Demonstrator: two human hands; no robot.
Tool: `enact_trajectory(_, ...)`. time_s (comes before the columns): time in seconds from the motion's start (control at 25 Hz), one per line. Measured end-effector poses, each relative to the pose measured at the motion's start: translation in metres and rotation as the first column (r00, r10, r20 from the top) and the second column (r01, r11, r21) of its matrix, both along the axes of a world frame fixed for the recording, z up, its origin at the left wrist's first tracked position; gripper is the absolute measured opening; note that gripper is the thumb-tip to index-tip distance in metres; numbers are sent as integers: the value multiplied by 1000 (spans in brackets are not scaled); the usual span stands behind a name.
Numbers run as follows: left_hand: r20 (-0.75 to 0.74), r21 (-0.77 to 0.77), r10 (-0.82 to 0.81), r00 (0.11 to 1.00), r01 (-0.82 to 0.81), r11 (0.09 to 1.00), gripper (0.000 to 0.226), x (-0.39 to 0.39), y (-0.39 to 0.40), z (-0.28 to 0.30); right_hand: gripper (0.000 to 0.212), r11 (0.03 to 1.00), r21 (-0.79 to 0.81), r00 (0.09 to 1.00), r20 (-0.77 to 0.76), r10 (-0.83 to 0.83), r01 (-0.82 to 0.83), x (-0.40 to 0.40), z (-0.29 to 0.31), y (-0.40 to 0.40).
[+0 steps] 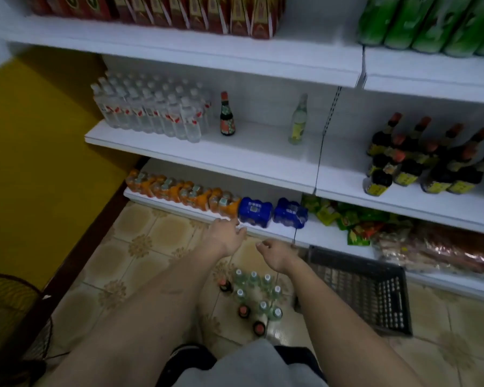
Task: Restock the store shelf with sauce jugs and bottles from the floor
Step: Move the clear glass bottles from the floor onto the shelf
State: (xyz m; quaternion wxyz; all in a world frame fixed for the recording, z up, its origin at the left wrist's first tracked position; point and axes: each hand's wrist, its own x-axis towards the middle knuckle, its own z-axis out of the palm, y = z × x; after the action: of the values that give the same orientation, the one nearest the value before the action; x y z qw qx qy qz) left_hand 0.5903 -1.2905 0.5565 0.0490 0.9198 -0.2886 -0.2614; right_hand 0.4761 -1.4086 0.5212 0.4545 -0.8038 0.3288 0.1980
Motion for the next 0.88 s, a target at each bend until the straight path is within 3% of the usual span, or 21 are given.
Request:
enact_trajectory(0.24, -170, 85, -91, 981, 107, 991, 51, 38, 15, -63, 46, 959, 61, 951, -159, -265, 278, 13, -67, 48)
enact_trajectory(0.52, -437, 94, -26, 899, 75, 993, 30, 82, 55, -148, 38, 843, 35, 780, -399, -481, 538, 35, -123, 99)
enact_trajectory(0.68, -496, 181, 159, 853, -78, 980, 28, 82, 74, -247, 38, 862, 55, 758, -506, -411, 504, 32, -216, 113)
enact_trajectory(0.88, -467, 278, 408, 784, -307, 910, 28, 62, 89, -415, 45, 880, 62, 751, -551, -364, 472, 26, -388, 120)
